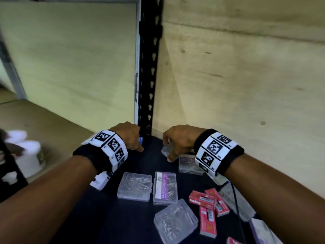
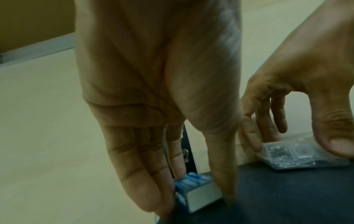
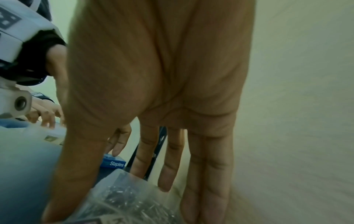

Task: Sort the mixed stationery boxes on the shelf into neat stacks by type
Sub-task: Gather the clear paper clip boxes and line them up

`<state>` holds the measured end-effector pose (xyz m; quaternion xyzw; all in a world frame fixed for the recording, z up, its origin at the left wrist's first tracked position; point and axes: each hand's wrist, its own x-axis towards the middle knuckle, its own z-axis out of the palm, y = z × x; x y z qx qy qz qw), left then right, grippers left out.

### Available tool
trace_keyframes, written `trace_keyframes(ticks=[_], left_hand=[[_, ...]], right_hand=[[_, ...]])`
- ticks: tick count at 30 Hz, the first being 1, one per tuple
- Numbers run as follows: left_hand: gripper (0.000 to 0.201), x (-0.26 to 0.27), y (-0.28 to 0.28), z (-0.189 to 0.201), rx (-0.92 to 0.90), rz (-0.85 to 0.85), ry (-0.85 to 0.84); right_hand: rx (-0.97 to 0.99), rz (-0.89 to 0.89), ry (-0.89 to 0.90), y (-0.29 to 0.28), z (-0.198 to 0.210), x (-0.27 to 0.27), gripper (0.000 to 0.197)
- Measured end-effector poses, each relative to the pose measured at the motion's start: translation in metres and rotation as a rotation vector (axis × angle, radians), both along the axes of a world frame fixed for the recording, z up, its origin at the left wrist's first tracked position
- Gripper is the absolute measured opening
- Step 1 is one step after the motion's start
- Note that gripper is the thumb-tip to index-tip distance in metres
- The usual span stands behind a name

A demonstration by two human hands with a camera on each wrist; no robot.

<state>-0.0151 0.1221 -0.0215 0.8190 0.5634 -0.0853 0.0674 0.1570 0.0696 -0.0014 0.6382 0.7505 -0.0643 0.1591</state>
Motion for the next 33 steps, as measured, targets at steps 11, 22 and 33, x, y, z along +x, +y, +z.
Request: trace_keyframes(ticks=[11,22,33], left_hand=[[0.029,-0.004,-0.052,0.054,-0.006,-0.058,-0.163],[0.033,0.035,-0.136,0.056,-0.21,-0.369,-0.298],[0.039,0.091,-0.212,0.031,-0.258,-0.557,-0.227]], right_hand=[[0.076,-0.033,0.061,-0.046,0.03,0.018,0.061],[0.034,-0.164,-0.014,-0.108,0.046,0.063,0.052],[-0.007,-0.319,-0.022,-0.204,0.033,0.108,0.043]])
